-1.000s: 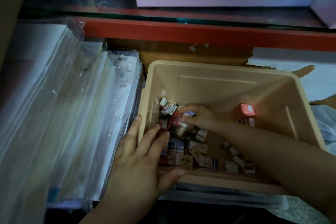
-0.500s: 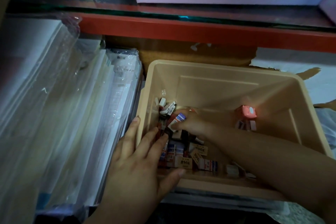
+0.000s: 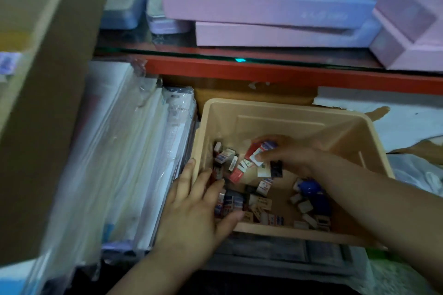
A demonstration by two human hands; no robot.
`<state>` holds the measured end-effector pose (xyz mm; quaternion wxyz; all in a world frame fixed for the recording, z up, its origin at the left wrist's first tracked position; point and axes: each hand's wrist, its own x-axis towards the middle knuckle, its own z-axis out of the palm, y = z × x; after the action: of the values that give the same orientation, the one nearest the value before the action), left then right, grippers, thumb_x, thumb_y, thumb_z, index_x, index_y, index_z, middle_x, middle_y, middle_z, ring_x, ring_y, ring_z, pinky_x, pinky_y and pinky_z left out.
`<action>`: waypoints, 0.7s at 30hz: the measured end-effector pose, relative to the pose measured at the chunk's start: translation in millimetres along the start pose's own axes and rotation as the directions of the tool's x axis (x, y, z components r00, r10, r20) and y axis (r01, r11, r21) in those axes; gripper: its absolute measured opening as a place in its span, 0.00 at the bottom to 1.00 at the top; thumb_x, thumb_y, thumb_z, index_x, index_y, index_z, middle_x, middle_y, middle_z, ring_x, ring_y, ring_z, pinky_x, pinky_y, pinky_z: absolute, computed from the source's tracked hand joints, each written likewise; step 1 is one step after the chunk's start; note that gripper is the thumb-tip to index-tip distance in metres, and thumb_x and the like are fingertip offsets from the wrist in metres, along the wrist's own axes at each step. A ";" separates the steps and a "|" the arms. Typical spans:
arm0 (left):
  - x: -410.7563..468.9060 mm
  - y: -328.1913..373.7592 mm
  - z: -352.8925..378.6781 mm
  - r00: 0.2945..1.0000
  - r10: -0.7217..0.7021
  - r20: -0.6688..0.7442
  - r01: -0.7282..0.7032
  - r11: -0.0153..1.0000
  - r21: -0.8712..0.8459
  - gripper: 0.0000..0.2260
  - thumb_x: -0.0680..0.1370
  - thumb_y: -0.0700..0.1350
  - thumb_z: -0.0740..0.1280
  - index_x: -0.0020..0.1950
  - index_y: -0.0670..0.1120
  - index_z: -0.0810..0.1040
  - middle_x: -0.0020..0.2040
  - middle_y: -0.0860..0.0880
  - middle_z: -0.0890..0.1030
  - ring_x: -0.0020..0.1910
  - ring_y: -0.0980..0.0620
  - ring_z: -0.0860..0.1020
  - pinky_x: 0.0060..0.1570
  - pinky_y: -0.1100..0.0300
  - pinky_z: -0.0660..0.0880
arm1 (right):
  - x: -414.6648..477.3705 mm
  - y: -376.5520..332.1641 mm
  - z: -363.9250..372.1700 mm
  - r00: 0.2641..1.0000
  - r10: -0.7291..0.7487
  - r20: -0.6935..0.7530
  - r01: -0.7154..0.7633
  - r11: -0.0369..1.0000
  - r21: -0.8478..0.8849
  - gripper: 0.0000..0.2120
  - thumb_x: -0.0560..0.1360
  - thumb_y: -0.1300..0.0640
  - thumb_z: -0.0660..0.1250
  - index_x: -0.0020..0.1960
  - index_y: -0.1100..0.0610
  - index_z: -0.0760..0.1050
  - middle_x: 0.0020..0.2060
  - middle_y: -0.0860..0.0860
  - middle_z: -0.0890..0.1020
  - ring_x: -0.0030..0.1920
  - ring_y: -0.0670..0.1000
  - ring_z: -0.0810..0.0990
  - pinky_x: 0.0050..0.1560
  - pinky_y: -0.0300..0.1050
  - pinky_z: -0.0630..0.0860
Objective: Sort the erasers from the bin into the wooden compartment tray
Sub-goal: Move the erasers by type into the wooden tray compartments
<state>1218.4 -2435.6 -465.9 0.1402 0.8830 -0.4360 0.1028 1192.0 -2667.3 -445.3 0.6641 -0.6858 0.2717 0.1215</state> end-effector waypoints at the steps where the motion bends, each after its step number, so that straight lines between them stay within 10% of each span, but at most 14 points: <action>1: 0.3 1.6 -3.9 1.000 0.006 -0.007 -0.005 1.000 0.010 0.33 0.77 0.65 0.42 0.53 0.48 0.81 0.54 0.46 0.81 0.62 0.43 0.65 0.56 0.48 0.72 | -14.9 -8.4 -3.5 0.999 -0.032 -0.019 0.032 0.999 0.007 0.13 0.70 0.69 0.66 0.51 0.58 0.73 0.46 0.52 0.77 0.45 0.49 0.77 0.45 0.37 0.77; 13: -44.9 38.9 -159.4 0.853 0.227 -0.469 -0.350 0.917 -0.193 0.10 0.73 0.53 0.61 0.53 0.53 0.74 0.54 0.52 0.79 0.58 0.52 0.72 0.61 0.55 0.67 | -152.5 -126.3 53.0 0.902 -0.393 -0.181 0.426 0.876 0.223 0.07 0.65 0.58 0.70 0.42 0.58 0.76 0.25 0.46 0.81 0.25 0.41 0.78 0.24 0.33 0.74; 16: -57.8 5.3 -200.7 0.809 0.129 -0.574 -0.288 0.937 -0.196 0.08 0.78 0.54 0.56 0.51 0.54 0.72 0.52 0.53 0.79 0.55 0.53 0.73 0.59 0.55 0.67 | -158.8 -159.6 90.2 0.886 -0.430 -0.172 0.461 0.854 0.243 0.22 0.61 0.49 0.76 0.48 0.57 0.73 0.27 0.48 0.83 0.27 0.44 0.80 0.25 0.37 0.75; 18: -67.1 -25.9 -222.2 0.777 0.026 -0.629 -0.203 0.956 -0.212 0.10 0.79 0.55 0.55 0.50 0.53 0.73 0.51 0.53 0.79 0.54 0.52 0.73 0.58 0.57 0.67 | -161.7 -186.5 115.4 0.868 -0.478 -0.133 0.497 0.830 0.254 0.04 0.73 0.59 0.65 0.46 0.58 0.73 0.27 0.48 0.83 0.26 0.43 0.81 0.25 0.35 0.75; 21: -82.3 -75.6 -244.0 0.710 -0.176 -0.682 -0.013 0.965 -0.262 0.09 0.75 0.52 0.60 0.50 0.51 0.77 0.49 0.52 0.78 0.51 0.50 0.74 0.54 0.52 0.70 | -157.5 -224.1 158.6 0.835 -0.548 -0.048 0.545 0.812 0.209 0.04 0.75 0.63 0.59 0.44 0.58 0.72 0.25 0.48 0.82 0.26 0.43 0.80 0.25 0.35 0.77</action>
<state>1215.0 -2248.5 -273.5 0.4082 0.7719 -0.3200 0.3677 1212.9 -2485.7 -186.9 0.7429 -0.6583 0.0700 -0.0991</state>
